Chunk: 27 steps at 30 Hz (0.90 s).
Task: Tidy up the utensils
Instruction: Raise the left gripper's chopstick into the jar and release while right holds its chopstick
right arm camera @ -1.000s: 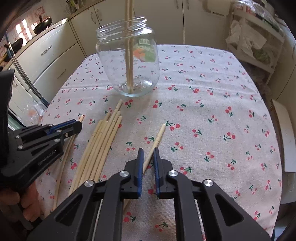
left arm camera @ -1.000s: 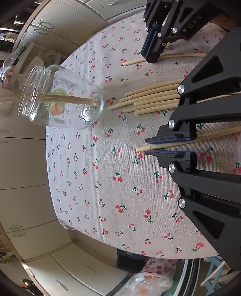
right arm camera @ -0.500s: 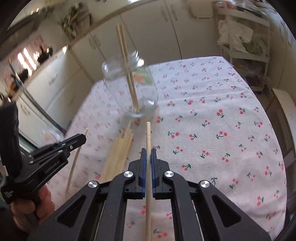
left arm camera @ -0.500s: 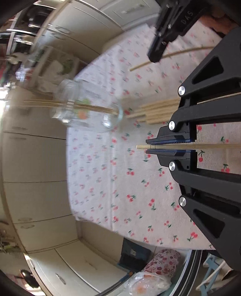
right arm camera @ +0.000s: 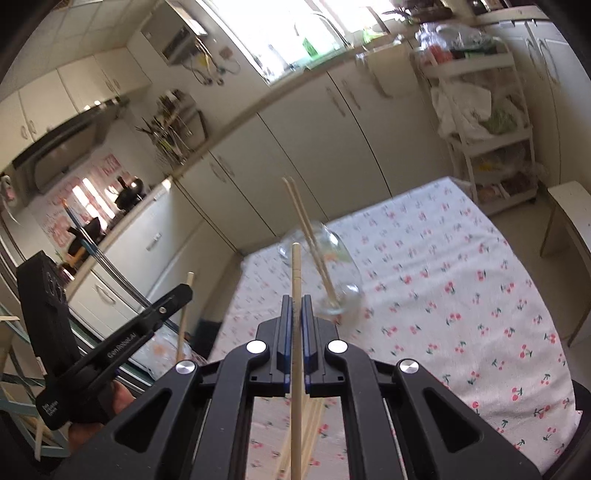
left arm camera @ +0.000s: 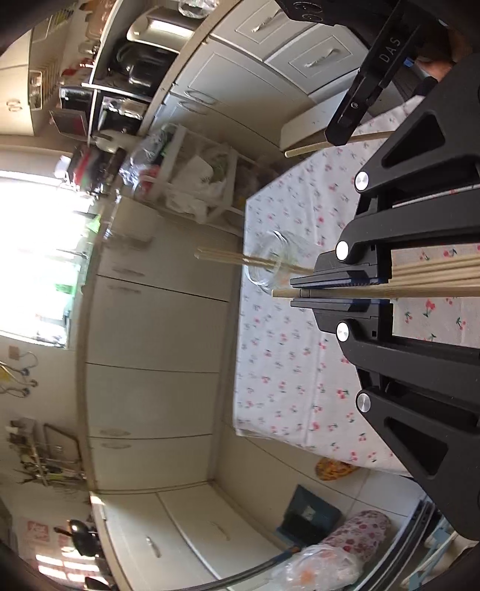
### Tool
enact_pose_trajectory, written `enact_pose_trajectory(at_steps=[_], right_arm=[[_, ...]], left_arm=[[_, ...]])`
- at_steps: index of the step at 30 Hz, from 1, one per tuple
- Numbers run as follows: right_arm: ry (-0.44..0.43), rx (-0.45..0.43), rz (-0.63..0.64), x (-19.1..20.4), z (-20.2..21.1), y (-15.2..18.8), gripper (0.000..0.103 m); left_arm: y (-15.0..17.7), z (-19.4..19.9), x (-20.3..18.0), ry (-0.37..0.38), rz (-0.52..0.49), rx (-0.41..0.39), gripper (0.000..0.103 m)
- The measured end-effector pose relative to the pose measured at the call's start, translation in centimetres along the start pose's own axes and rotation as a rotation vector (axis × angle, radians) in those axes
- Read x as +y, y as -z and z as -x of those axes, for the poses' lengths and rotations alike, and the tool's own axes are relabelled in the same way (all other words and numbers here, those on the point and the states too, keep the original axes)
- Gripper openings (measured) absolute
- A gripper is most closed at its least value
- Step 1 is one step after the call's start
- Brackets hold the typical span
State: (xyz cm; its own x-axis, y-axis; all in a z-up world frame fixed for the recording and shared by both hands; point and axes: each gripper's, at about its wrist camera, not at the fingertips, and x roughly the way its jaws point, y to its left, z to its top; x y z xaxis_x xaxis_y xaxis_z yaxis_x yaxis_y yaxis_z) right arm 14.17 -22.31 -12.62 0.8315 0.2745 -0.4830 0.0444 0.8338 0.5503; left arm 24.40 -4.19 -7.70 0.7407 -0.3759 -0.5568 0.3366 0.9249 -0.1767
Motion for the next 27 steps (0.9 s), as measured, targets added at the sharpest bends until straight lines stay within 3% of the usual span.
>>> enact_pose_trajectory(at_steps=[10, 18, 27], right_arm=[[-0.055, -0.088, -0.001, 1.7, 3.0, -1.5, 0.006], [-0.075, -0.117, -0.021, 1.2, 3.1, -2.1, 0.006], [-0.067, -0.139, -0.055, -0.3, 2.0, -3.1, 0.006]], left_arm=[[-1.6, 3.3, -2.7, -0.002, -0.05, -0.095, 0.005], [-2.6, 2.1, -3.2, 0.011, -0.047, -0.109, 0.005], [-6.1, -0.7, -0.5, 0.083, 0.068, -0.187, 0.005]])
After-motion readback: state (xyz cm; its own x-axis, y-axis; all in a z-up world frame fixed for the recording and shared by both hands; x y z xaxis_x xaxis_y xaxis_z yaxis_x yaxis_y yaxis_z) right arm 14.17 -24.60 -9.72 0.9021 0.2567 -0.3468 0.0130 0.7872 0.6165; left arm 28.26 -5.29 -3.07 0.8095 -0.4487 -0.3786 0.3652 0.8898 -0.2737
